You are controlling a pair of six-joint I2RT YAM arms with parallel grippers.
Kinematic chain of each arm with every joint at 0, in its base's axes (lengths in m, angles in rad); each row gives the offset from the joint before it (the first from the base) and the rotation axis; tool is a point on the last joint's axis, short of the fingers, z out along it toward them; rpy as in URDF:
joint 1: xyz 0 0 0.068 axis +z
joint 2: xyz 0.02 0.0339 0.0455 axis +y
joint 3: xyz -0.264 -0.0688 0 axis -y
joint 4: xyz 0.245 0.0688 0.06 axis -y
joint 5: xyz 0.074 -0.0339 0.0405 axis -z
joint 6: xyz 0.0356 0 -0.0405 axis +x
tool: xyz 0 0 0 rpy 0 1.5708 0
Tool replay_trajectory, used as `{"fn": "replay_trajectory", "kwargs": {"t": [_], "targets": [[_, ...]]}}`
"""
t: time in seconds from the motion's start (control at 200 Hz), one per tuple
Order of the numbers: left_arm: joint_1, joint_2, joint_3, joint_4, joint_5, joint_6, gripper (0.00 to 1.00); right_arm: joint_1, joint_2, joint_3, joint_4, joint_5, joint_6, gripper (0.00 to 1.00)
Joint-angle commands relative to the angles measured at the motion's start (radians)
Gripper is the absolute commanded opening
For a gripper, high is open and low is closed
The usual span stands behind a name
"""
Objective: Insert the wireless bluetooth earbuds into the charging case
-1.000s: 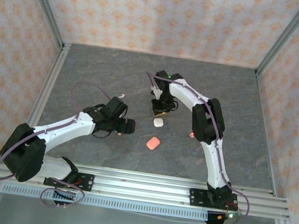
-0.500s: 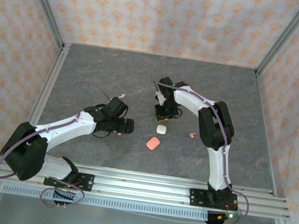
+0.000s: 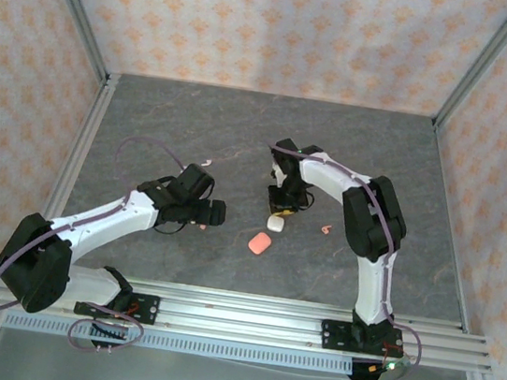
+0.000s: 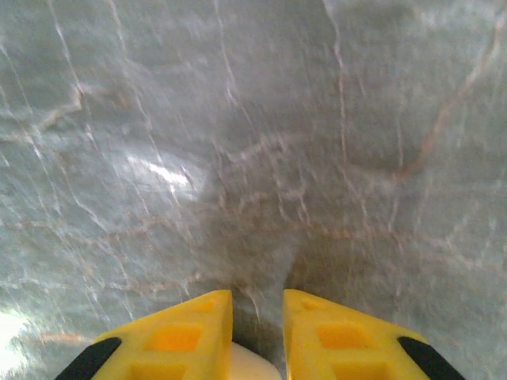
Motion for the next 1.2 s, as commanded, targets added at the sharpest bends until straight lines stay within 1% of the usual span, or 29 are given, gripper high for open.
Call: {"fn": "replay_trajectory", "kwargs": {"t": [0.0,0.105,0.215,0.255,0.34,0.415,0.46,0.51,0.635,0.836,0.956,1.196], "targets": [[-0.008,-0.013,0.003,-0.034,-0.042,-0.008,0.91,0.009,-0.065,-0.001,-0.079,0.015,0.034,0.26],[-0.008,-0.014,0.002,-0.035,-0.042,-0.008,0.91,0.008,-0.082,-0.002,-0.100,0.004,0.037,0.28],[-0.008,-0.019,0.002,-0.040,-0.046,-0.008,0.92,0.007,-0.115,-0.013,-0.112,0.015,0.017,0.33],[-0.008,-0.021,0.000,-0.040,-0.046,-0.006,0.92,0.008,-0.132,-0.020,-0.112,0.000,-0.010,0.38],[-0.008,-0.026,-0.003,-0.040,-0.046,-0.007,0.91,0.019,-0.176,-0.039,-0.122,-0.039,-0.114,0.50],[-0.008,-0.025,-0.006,-0.037,-0.045,-0.007,0.91,0.042,-0.212,-0.054,-0.134,-0.019,-0.209,0.57],[-0.007,-0.025,-0.005,-0.034,-0.043,-0.008,0.91,0.062,-0.238,-0.069,-0.131,0.022,-0.276,0.61],[-0.007,-0.021,-0.006,-0.030,-0.039,-0.008,0.91,0.078,-0.257,-0.083,-0.125,0.063,-0.336,0.63],[-0.008,-0.013,0.001,-0.027,-0.032,-0.010,0.92,0.089,-0.282,-0.115,-0.114,0.074,-0.512,0.66],[-0.008,-0.027,0.000,-0.039,-0.034,-0.004,0.92,0.091,-0.279,-0.124,-0.077,0.096,-0.681,0.70],[-0.009,-0.044,-0.008,-0.046,-0.045,0.000,0.92,0.095,-0.249,-0.113,-0.064,0.097,-0.759,0.74],[-0.007,-0.053,-0.007,-0.060,-0.058,0.008,0.92,0.107,-0.170,-0.067,-0.099,0.102,-0.834,0.75]]}}
